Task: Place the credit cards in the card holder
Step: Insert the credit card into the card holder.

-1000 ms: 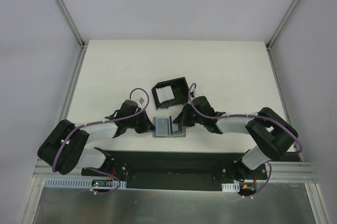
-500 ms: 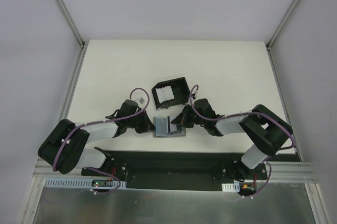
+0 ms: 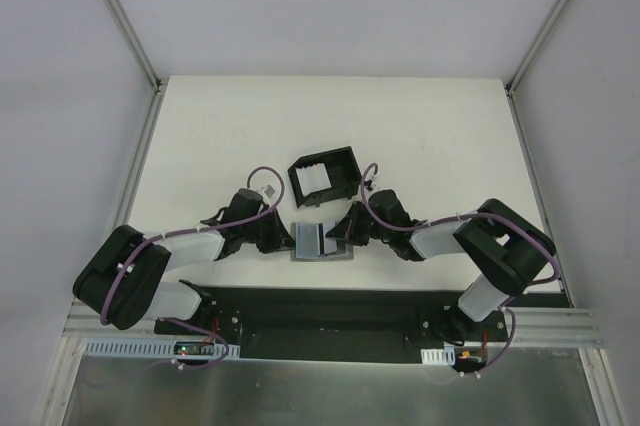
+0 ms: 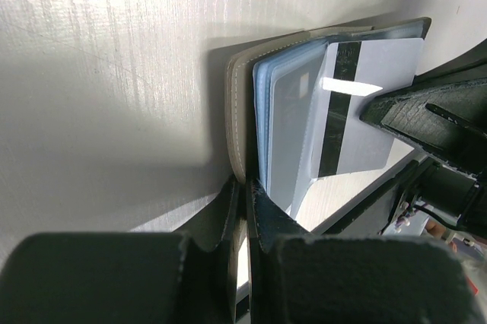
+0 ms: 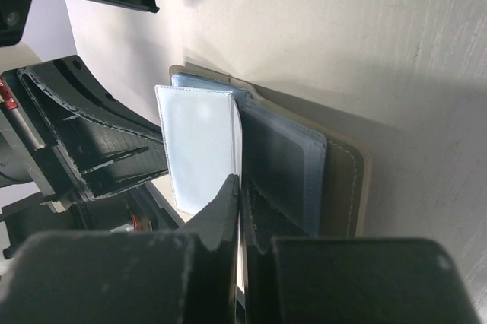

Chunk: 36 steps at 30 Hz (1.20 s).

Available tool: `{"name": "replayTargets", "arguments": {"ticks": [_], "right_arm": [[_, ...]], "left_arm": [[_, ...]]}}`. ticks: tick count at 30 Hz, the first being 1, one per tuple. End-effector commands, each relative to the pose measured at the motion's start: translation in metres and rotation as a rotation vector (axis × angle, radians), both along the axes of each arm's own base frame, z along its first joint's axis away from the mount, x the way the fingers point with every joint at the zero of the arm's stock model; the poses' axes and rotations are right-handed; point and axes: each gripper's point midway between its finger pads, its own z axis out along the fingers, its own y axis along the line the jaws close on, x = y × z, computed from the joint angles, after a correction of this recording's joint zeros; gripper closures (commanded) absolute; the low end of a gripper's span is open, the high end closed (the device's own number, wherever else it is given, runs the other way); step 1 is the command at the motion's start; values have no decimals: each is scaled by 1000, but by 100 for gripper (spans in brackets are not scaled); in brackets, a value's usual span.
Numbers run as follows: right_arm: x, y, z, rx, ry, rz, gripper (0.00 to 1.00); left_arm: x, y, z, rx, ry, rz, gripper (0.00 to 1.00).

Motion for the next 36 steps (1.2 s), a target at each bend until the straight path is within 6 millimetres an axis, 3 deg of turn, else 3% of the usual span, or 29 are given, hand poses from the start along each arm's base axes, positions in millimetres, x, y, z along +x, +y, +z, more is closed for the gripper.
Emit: {"name": "replayTargets", "arguments": {"ticks": [1,10,24,36], "right_arm": [[-8,-2,-16,-62,22,33,99],[-15,13,-17,-65,29,68,100],[-18,-10,-19,-137,42,31,100],[-27,3,-17,-103,102,106,100]], "left_arm": [[-39,42,-45,218,145,-4,100],[-37,41,-45,220,143,-4,100],[-36,44,-46,233,137,8,100],[-34,44,-45,237,135,4,100]]}}
